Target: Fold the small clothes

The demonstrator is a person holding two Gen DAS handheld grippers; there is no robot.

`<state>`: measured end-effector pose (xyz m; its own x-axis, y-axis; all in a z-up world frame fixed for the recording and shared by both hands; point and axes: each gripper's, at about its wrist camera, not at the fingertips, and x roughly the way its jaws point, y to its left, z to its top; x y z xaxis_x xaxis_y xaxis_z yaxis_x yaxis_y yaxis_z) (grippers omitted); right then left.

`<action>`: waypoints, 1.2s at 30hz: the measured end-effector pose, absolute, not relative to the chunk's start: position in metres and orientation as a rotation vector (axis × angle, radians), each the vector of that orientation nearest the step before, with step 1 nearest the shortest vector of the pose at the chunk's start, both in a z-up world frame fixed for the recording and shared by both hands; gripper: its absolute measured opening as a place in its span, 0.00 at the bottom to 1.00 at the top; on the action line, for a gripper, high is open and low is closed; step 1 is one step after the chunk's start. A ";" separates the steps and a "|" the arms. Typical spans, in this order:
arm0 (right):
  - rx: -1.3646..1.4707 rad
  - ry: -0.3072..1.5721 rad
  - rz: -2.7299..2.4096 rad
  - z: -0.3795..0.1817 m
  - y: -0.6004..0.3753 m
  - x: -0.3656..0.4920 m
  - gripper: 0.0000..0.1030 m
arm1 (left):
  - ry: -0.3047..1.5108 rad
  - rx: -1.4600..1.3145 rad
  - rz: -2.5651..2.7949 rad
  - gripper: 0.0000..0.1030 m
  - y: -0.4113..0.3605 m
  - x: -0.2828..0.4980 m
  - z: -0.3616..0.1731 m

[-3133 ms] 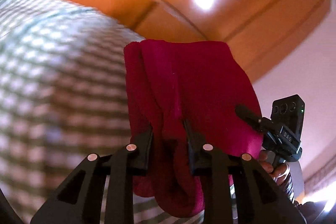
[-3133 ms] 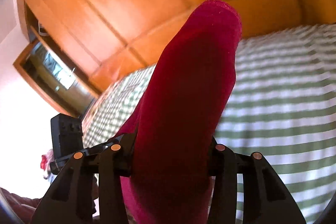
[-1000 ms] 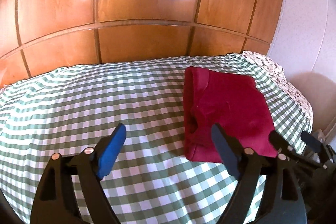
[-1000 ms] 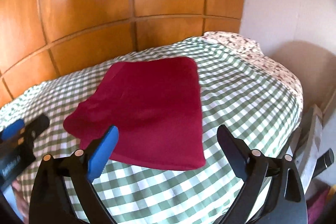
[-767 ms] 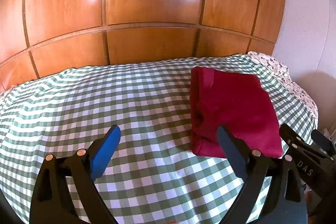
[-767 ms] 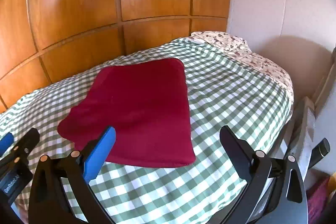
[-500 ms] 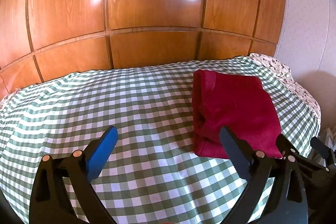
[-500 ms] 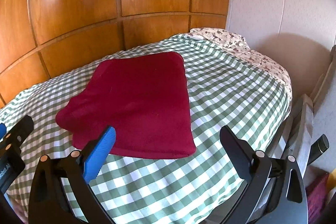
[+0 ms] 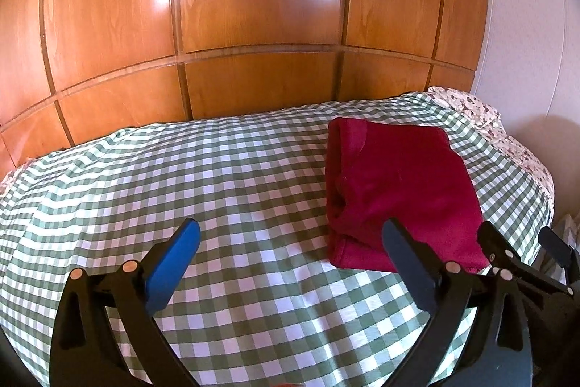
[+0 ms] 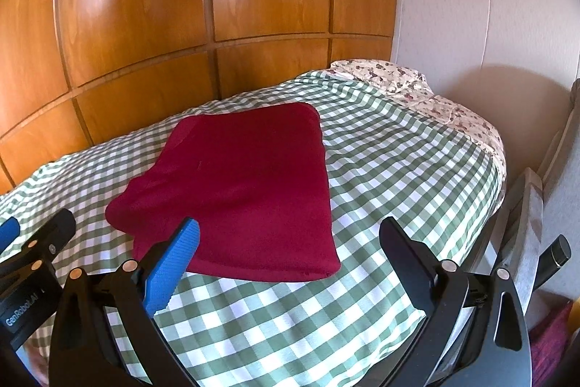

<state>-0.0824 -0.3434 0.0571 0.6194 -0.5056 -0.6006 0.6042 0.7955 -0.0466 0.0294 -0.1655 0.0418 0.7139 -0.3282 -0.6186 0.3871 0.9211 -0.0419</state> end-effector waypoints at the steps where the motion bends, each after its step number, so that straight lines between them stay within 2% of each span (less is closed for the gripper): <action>1: 0.164 0.636 -0.643 0.057 -0.344 -0.082 0.96 | 0.669 0.091 -0.398 0.97 -0.166 0.030 0.042; 36: 0.171 0.602 -0.645 0.067 -0.336 -0.085 0.96 | 0.631 0.096 -0.387 0.98 -0.163 0.020 0.055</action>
